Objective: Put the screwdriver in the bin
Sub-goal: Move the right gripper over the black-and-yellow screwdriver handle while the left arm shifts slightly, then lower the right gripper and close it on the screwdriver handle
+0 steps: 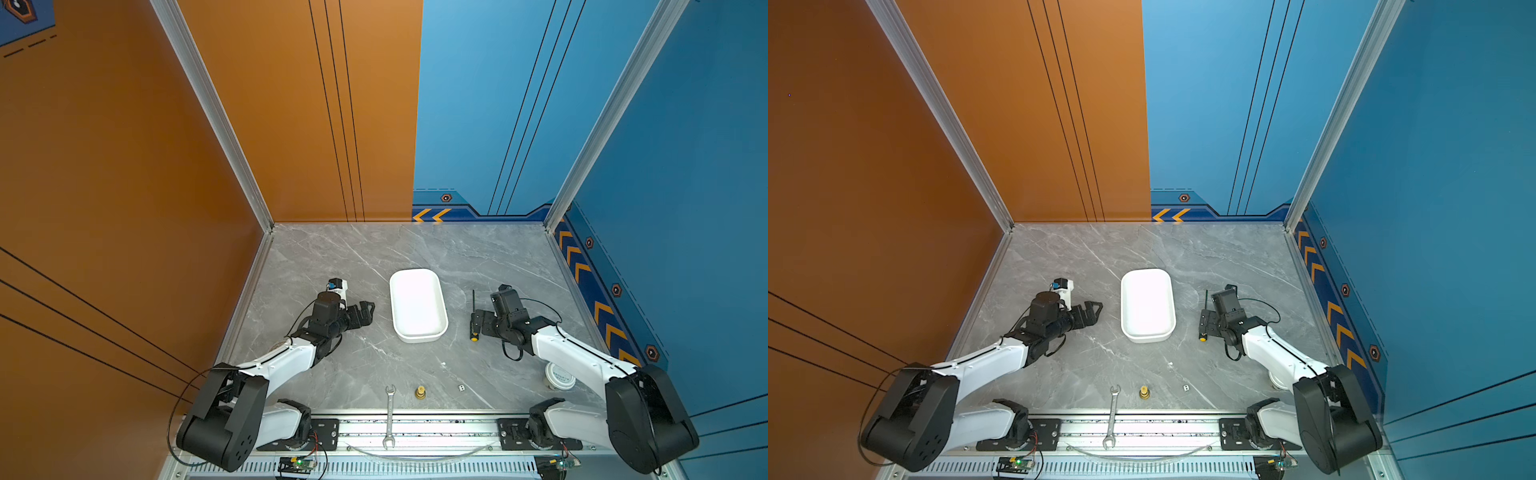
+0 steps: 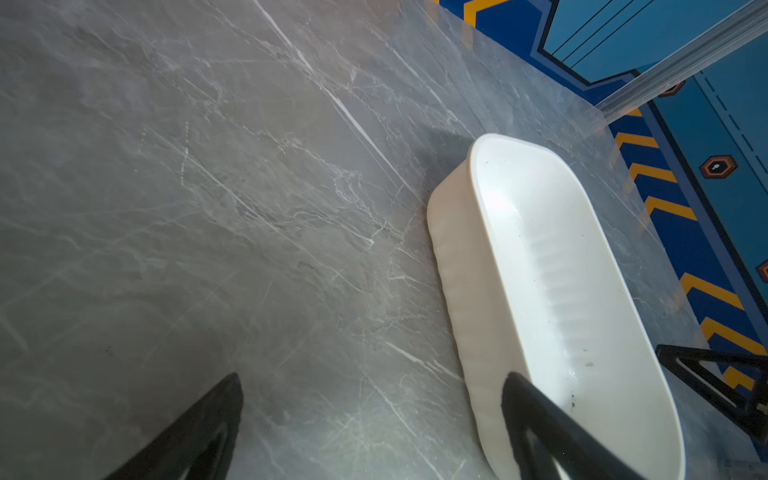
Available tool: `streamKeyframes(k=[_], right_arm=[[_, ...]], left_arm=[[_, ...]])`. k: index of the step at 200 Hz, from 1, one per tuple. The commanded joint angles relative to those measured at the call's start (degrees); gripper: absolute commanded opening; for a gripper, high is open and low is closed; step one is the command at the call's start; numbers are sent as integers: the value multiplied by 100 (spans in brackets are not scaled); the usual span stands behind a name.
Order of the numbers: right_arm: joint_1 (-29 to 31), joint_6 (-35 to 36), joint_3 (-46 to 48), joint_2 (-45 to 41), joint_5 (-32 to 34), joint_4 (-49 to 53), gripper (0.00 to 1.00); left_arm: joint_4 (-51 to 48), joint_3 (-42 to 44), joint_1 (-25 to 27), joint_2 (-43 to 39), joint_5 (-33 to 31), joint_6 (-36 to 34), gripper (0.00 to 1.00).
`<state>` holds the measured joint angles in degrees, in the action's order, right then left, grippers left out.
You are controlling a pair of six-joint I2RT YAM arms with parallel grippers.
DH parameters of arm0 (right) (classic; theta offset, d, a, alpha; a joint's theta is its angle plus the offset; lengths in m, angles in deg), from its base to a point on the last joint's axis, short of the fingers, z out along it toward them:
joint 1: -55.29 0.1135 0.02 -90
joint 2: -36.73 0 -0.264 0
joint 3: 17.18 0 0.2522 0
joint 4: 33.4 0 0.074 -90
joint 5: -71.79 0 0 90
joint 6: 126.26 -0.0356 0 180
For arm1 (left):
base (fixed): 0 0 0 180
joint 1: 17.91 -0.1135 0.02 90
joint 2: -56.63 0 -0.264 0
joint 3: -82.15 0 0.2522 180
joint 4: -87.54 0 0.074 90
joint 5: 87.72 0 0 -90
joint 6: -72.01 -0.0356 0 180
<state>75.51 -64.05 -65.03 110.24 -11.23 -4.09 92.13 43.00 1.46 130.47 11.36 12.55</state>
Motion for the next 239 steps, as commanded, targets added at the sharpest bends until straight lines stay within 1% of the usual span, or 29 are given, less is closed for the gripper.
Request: streamKeyframes(k=[1,33,51,72,107,156,239], right_arm=[[235,-238,-222,180,-50,151,99],[492,-384,-226,357,54,89,98],[548,-394,-264,478,70,80,95],[603,-419,-312,605,88,50,91],[761,-359,-444,855,213,79,90],[820,-372,-507,1040,395,74,84],[833,-332,-579,1270,460,80,74]], left_arm=[[-77,-164,179,219,63,85,98],[-72,-196,382,412,24,57,98],[-77,-204,458,420,2,66,98],[-73,-167,495,357,-25,79,98],[-108,-22,506,154,-153,84,98],[-389,3,506,-86,-251,15,98],[-393,63,506,-133,-225,6,98]])
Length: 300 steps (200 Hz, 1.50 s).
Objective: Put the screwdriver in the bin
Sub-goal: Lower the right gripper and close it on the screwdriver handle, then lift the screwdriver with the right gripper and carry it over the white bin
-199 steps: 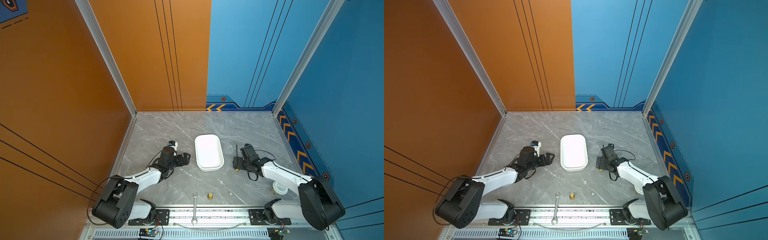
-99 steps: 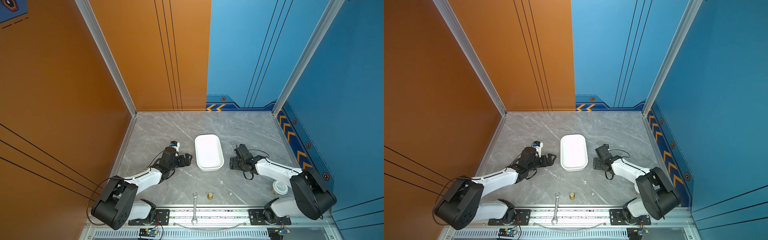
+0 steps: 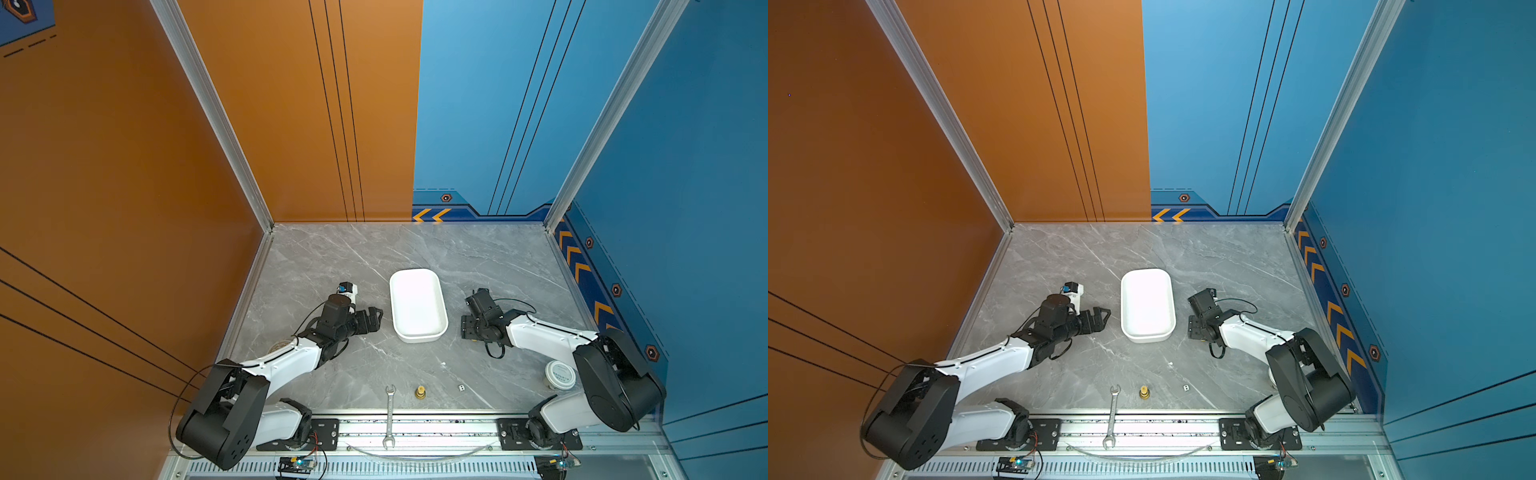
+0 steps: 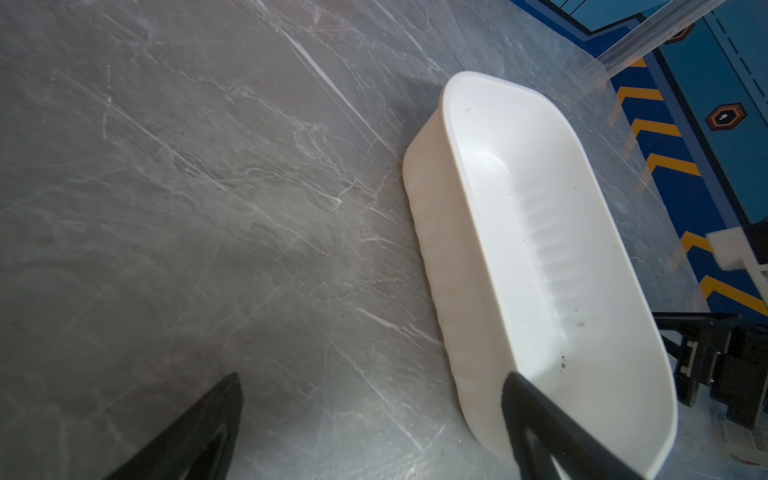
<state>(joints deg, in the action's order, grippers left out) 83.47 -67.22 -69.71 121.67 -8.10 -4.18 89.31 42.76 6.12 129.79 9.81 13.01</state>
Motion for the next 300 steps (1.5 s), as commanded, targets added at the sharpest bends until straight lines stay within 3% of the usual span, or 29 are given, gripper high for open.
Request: streamKeyframes(k=[1,103,189,233,260,300], right_arm=[[38,-15,-108,136,148,84,74],[38,92,-213,329,87,110,40],[38,234,-279,350,60,232,3],[22,435,-324,-98,-49,395,0],[29,567,-413,-669,-29,608,0],[74,780,-742,-1527,-304,1006,0]], left_arm=[[-112,90,40,-61,-68,-37,98],[-110,71,38,33,-67,-42,98],[-107,22,39,129,-24,-51,98],[-62,27,40,73,149,-59,98],[-30,-46,42,69,523,-133,98],[-31,-67,49,36,496,-92,98]])
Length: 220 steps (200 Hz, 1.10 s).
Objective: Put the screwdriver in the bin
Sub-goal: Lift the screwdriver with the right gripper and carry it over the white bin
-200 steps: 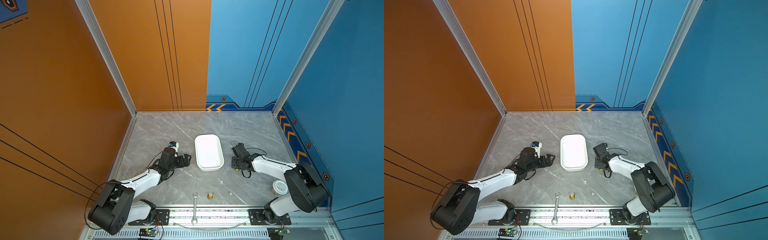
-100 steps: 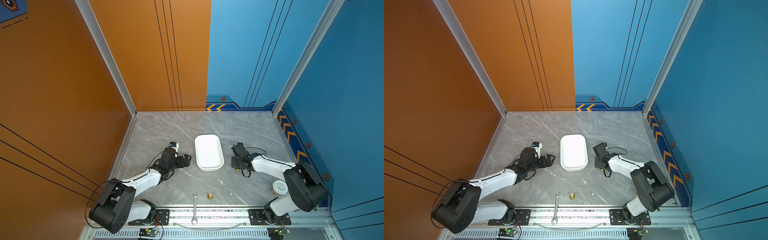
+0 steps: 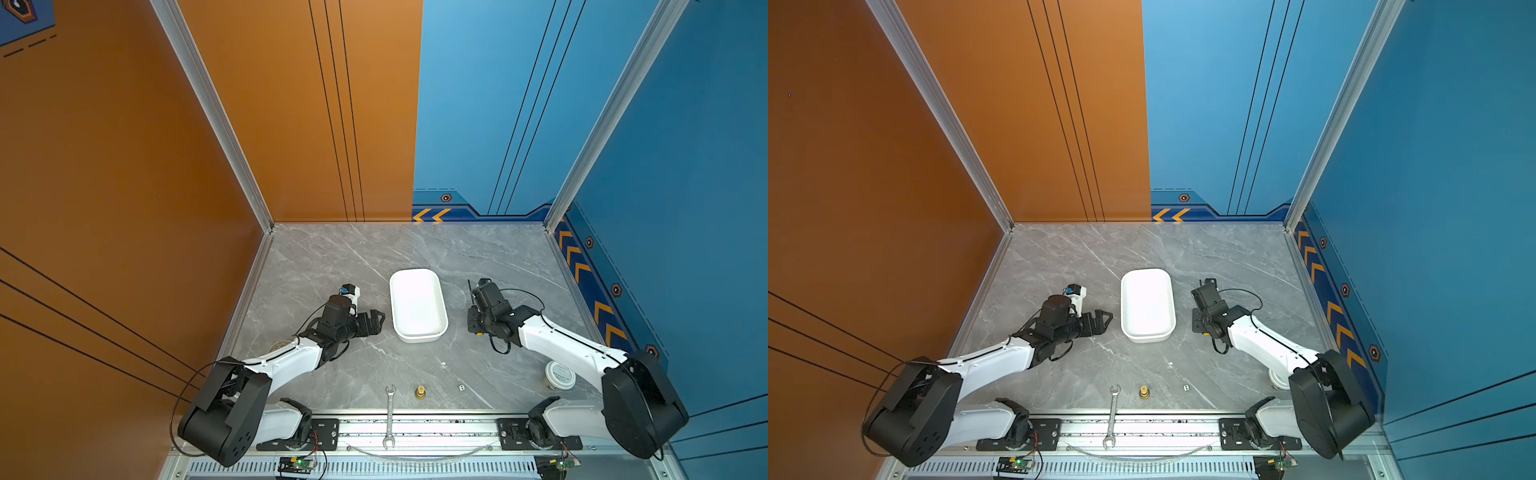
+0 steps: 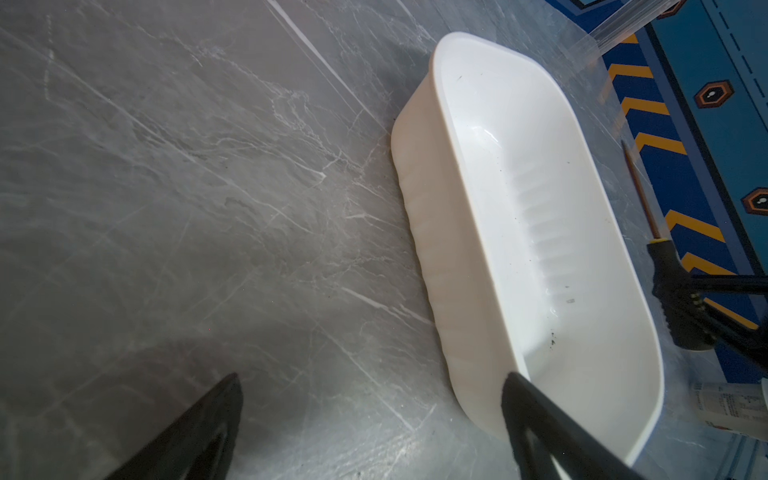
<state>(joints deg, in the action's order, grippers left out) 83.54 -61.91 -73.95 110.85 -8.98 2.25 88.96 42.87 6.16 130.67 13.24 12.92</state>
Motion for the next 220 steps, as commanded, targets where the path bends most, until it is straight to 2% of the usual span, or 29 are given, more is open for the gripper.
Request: streamKeyframes(k=[1,40,77,135,168,220], right_arm=[[76,251,-325,-462,-218,370,0],[244,221,-574,-1093,-674,284,0],[569,338,-792,-1082,-847,161,0],[980,376,-1222,-94,-1542,40,0],[1383,342,-1436,489,-1423,-87,0],[1540,188,-1657,1069,-1332,-131,0]], left_arm=[[3,-77,45,-50,157,-80,98],[24,-84,62,-97,179,-50,98],[73,-64,65,-144,268,-23,98],[108,11,71,-237,265,19,98],[108,21,71,-254,223,18,98],[90,33,62,-263,161,20,98]])
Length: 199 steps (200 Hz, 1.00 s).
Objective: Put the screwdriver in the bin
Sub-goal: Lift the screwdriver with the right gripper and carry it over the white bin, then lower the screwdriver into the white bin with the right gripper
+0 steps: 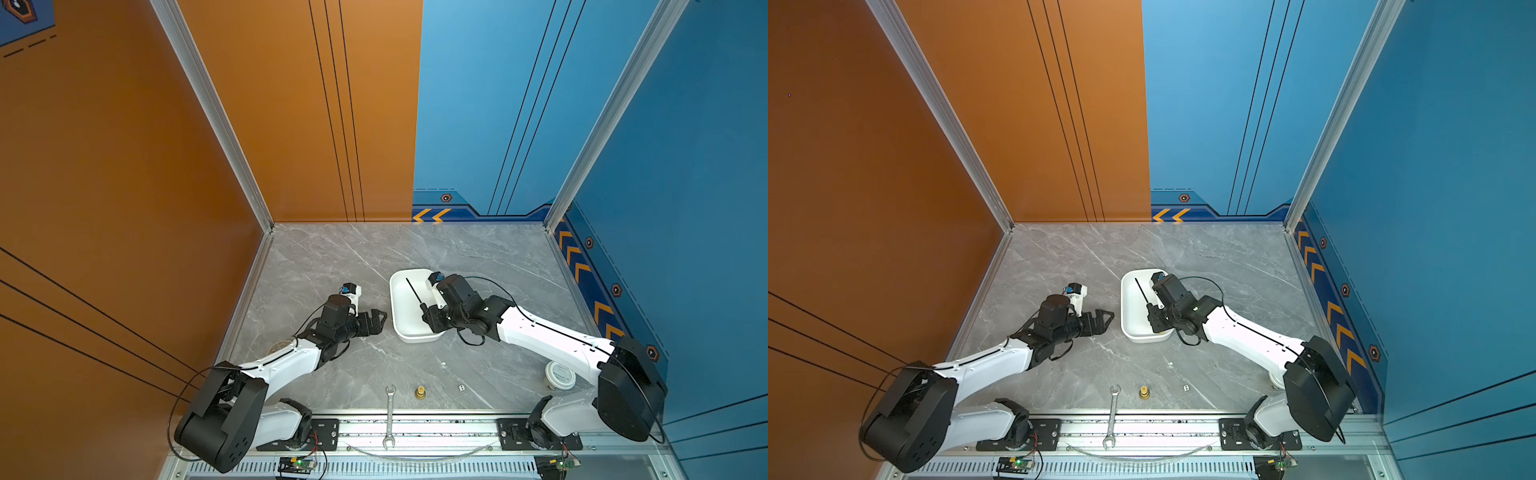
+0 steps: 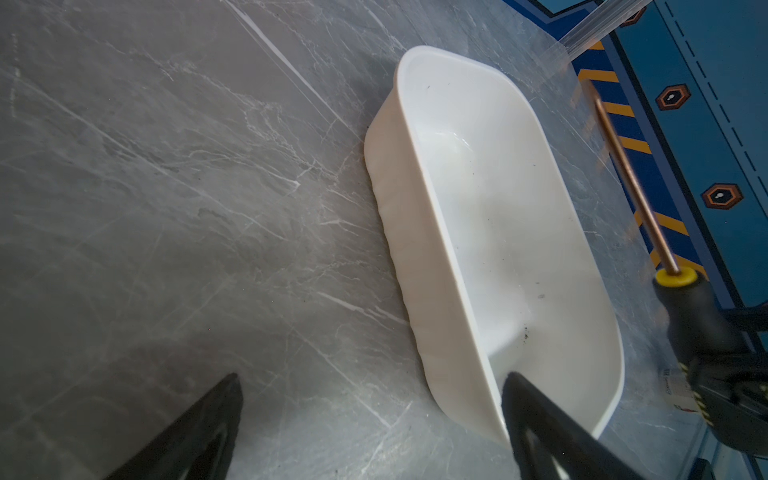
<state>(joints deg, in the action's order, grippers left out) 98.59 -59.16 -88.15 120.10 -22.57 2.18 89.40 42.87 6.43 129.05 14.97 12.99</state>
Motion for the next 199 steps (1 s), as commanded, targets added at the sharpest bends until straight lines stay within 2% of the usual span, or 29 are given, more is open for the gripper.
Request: streamKeyframes(k=[1,199], right_arm=[[36,-90,-237,153,30,-125,0],[211,-1459,-1096,1608,1132,516,0]], left_arm=[[47,31,32,-99,-12,13,98],[-86,14,26,-76,-102,-76,98]])
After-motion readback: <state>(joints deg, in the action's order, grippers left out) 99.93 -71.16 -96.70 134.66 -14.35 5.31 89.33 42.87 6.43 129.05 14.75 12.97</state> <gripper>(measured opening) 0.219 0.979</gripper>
